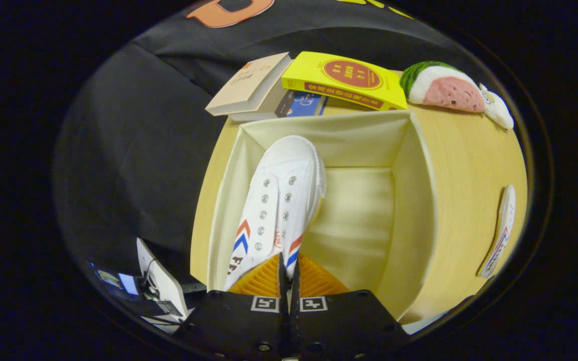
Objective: Open the storage box then place both shoes into the box .Put the left shoe in first, then the right shoe, with the right side of both shoes facing outward in a uniform manner.
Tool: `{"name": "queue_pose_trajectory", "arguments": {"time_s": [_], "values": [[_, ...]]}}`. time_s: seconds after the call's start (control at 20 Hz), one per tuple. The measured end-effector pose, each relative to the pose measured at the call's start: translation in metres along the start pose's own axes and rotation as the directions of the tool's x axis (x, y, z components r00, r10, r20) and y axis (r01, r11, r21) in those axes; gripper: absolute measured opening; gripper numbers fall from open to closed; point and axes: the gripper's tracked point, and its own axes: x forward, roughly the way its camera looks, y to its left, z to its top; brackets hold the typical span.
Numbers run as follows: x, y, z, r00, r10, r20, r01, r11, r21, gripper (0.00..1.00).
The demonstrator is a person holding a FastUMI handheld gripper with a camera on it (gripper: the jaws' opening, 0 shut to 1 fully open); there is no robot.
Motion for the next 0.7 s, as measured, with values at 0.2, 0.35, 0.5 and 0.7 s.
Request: {"name": "queue_pose_trajectory", "arguments": {"time_s": [0.2, 0.35, 0.5, 0.7], "values": [[0.033, -0.009, -0.011, 0.997, -0.061, -0.049, 0.06, 0.998, -0.019, 0.0], [0.054, -0.013, -0.02, 0.992, -0.056, -0.117, 0.055, 0.998, -0.014, 0.0], [0.057, -0.021, -0.017, 0.991, -0.064, -0.116, 0.061, 0.998, -0.03, 0.02], [0.028, -0.016, -0.009, 0.998, -0.024, -0.052, 0.02, 0.997, -0.071, 0.32]]}}
